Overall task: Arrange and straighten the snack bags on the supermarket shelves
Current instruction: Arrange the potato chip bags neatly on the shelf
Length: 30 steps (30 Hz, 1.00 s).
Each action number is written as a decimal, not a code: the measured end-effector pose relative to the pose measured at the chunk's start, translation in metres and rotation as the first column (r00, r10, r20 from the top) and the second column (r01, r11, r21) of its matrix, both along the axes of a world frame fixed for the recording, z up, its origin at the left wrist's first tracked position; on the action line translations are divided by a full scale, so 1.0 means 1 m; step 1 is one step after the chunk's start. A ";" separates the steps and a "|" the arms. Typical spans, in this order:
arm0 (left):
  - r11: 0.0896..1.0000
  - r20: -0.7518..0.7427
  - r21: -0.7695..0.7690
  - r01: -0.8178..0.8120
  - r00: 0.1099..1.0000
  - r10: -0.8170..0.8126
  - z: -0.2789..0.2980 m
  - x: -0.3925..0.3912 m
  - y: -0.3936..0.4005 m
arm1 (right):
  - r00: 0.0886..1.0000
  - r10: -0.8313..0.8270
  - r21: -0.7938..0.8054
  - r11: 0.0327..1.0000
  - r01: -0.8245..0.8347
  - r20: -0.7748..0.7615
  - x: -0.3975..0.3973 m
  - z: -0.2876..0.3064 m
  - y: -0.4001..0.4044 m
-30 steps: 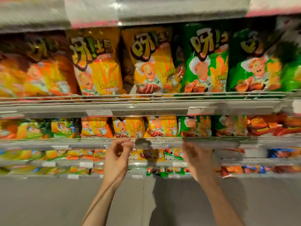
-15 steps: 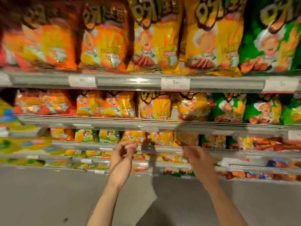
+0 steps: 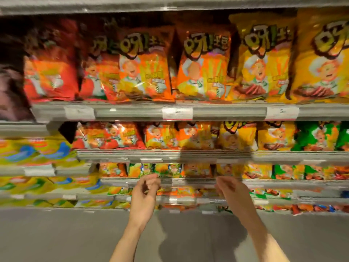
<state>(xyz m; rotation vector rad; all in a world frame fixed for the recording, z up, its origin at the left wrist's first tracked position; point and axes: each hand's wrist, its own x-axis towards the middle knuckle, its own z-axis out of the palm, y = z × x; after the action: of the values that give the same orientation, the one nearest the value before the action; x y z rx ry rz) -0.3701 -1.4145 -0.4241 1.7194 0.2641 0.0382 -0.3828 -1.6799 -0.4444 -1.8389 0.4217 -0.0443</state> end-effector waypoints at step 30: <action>0.989 -0.017 0.148 -0.030 0.999 0.033 -0.140 0.091 0.133 | 0.998 0.011 0.009 1.000 -0.011 -0.062 0.083 -0.118 0.164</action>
<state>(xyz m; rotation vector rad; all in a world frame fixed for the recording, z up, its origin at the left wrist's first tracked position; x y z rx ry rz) -0.2795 -1.2817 -0.5637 1.8636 0.3091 0.0651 -0.2997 -1.5154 -0.5623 -1.8376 0.4543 0.0216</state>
